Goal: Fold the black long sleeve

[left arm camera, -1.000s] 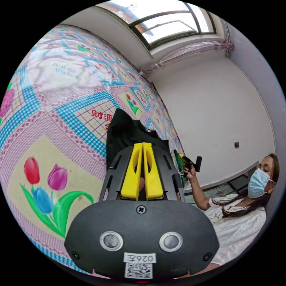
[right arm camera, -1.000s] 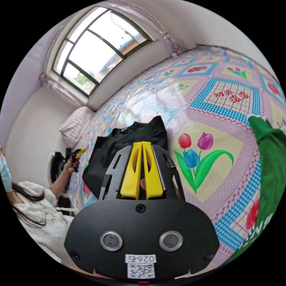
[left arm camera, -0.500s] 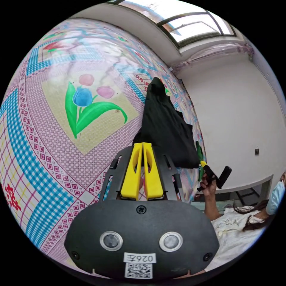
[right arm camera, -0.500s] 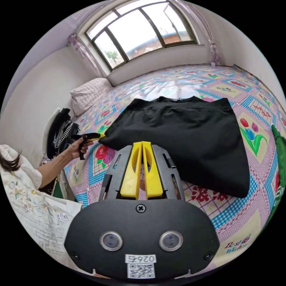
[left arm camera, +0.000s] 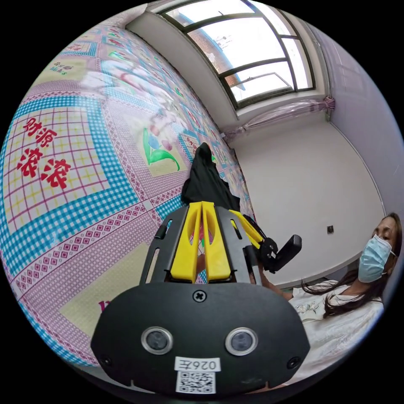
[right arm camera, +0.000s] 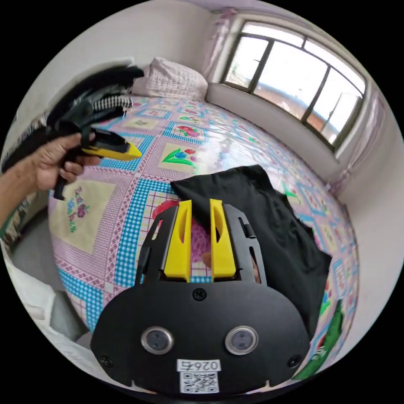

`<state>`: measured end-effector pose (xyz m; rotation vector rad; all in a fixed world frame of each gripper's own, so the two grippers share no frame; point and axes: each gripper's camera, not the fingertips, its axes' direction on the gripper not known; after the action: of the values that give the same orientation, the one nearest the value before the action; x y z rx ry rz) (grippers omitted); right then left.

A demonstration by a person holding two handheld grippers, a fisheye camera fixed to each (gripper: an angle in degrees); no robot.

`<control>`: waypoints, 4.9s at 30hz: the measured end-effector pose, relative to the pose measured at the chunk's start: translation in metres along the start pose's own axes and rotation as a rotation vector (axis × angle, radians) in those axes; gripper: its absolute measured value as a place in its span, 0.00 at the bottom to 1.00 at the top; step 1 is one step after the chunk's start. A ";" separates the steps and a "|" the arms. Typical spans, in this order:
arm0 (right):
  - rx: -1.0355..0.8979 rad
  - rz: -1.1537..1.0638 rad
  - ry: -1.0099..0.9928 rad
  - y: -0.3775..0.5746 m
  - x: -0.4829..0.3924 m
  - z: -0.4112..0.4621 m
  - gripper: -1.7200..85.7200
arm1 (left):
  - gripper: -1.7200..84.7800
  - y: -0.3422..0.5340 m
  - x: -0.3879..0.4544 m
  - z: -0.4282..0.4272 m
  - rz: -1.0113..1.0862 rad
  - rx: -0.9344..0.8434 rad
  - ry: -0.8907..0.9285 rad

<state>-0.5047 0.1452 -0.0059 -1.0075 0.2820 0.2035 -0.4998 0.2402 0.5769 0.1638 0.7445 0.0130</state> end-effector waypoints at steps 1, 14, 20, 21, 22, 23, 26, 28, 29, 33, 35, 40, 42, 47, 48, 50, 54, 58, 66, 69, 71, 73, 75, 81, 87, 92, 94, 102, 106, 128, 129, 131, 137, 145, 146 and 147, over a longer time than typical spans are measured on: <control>-0.007 -0.076 0.049 -0.010 -0.032 0.012 0.06 | 0.01 0.003 -0.003 -0.007 -0.005 0.009 0.003; -0.146 -0.455 0.264 -0.055 -0.168 0.114 0.08 | 0.01 0.029 -0.076 -0.097 -0.145 0.135 0.038; -0.215 -0.404 0.290 -0.075 -0.161 0.146 0.02 | 0.01 0.013 -0.087 -0.101 -0.131 0.113 0.053; -0.210 -0.386 0.311 -0.077 -0.158 0.147 0.01 | 0.01 0.009 -0.087 -0.102 -0.121 0.109 0.055; -0.218 -0.383 0.314 -0.077 -0.156 0.146 0.01 | 0.01 0.008 -0.088 -0.103 -0.117 0.107 0.056; -0.219 -0.377 0.307 -0.077 -0.153 0.144 0.00 | 0.01 0.005 -0.089 -0.104 -0.110 0.102 0.056; -0.214 -0.318 0.223 -0.072 -0.134 0.126 0.00 | 0.01 -0.002 -0.092 -0.106 -0.089 0.087 0.054; -0.190 -0.289 0.137 -0.058 -0.121 0.098 0.00 | 0.01 -0.005 -0.094 -0.104 -0.081 0.075 0.057; -0.183 -0.288 0.117 -0.052 -0.120 0.089 0.00 | 0.01 -0.008 -0.095 -0.102 -0.075 0.064 0.064; -0.150 -0.286 -0.036 0.008 -0.113 0.019 0.00 | 0.01 -0.022 -0.090 -0.088 -0.029 -0.001 0.083; -0.146 -0.275 -0.102 0.041 -0.108 -0.013 0.00 | 0.01 -0.030 -0.081 -0.077 0.015 -0.048 0.072; -0.082 -0.172 -0.240 0.117 -0.051 -0.102 0.01 | 0.01 -0.049 -0.037 -0.011 0.193 -0.238 0.069; -0.023 -0.071 -0.272 0.129 -0.001 -0.132 0.02 | 0.01 -0.050 -0.008 0.037 0.291 -0.349 0.136; 0.119 0.404 -0.371 0.182 0.196 -0.179 0.01 | 0.01 -0.029 0.040 0.141 0.465 -0.583 0.235; 0.163 0.526 -0.391 0.203 0.250 -0.177 0.01 | 0.01 -0.021 0.046 0.166 0.489 -0.631 0.266; 0.219 0.665 -0.416 0.231 0.326 -0.165 0.01 | 0.01 -0.009 0.050 0.202 0.508 -0.707 0.336; 0.281 0.877 -0.567 0.267 0.474 -0.092 0.01 | 0.01 0.007 0.014 0.268 0.372 -0.833 0.297; 0.191 1.058 -0.758 0.296 0.586 -0.004 0.01 | 0.01 0.015 -0.042 0.286 0.151 -0.806 0.403; 0.186 1.061 -0.967 0.341 0.721 0.036 0.01 | 0.01 0.039 -0.046 0.300 0.167 -0.739 0.402; 0.209 1.145 -0.848 0.364 0.766 0.026 0.01 | 0.01 0.047 -0.024 0.293 0.228 -0.684 0.262; 0.180 1.204 -0.752 0.376 0.791 0.022 0.01 | 0.01 0.049 -0.007 0.276 0.280 -0.580 0.116; 0.136 1.180 -0.651 0.368 0.814 0.008 0.01 | 0.01 0.052 0.014 0.257 0.346 -0.469 -0.013; 0.135 1.074 -0.563 0.337 0.816 -0.011 0.01 | 0.01 0.064 0.040 0.256 0.477 -0.464 -0.239; -0.163 0.894 -0.330 0.275 0.835 0.032 0.01 | 0.01 0.082 0.037 0.294 0.523 -0.625 -0.472; -0.007 0.984 -0.316 0.273 0.807 -0.048 0.01 | 0.01 0.058 0.028 0.241 0.544 -0.537 -0.681; -0.007 0.945 -0.218 0.217 0.664 -0.113 0.01 | 0.01 0.021 -0.008 0.201 0.432 -0.537 -0.580; -0.040 1.001 -0.262 0.197 0.586 -0.119 0.01 | 0.01 0.011 -0.014 0.186 0.429 -0.508 -0.578; -0.081 1.269 -0.614 0.175 0.428 -0.097 0.04 | 0.01 -0.004 -0.029 0.139 0.396 -0.531 -0.345; -0.085 1.398 -0.733 0.178 0.406 -0.085 0.05 | 0.01 0.005 -0.027 0.137 0.398 -0.608 -0.282; 0.175 1.642 -1.002 0.172 0.453 -0.108 0.01 | 0.02 -0.030 -0.046 0.083 0.242 -0.810 -0.063; 0.209 1.659 -1.026 0.174 0.458 -0.118 0.00 | 0.02 -0.030 -0.046 0.083 0.230 -0.833 -0.030; 0.275 1.666 -1.067 0.174 0.468 -0.136 0.00 | 0.07 -0.031 -0.045 0.082 0.198 -0.859 0.038; 0.365 1.627 -1.085 0.159 0.506 -0.194 0.00 | 0.21 -0.042 -0.059 0.080 -0.053 -0.774 0.382; 0.349 1.643 -1.108 0.163 0.507 -0.231 0.00 | 0.24 -0.088 -0.080 0.076 -0.202 -0.560 0.568; 0.350 1.647 -1.109 0.164 0.505 -0.233 0.00 | 0.24 -0.096 -0.078 0.077 -0.198 -0.545 0.569; 0.353 1.652 -1.112 0.165 0.503 -0.239 0.00 | 0.24 -0.105 -0.076 0.077 -0.184 -0.529 0.560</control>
<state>-0.1112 0.0464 -0.4210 0.0259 0.0403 2.0388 -0.5085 0.1198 0.6676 -0.4319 1.2837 0.0820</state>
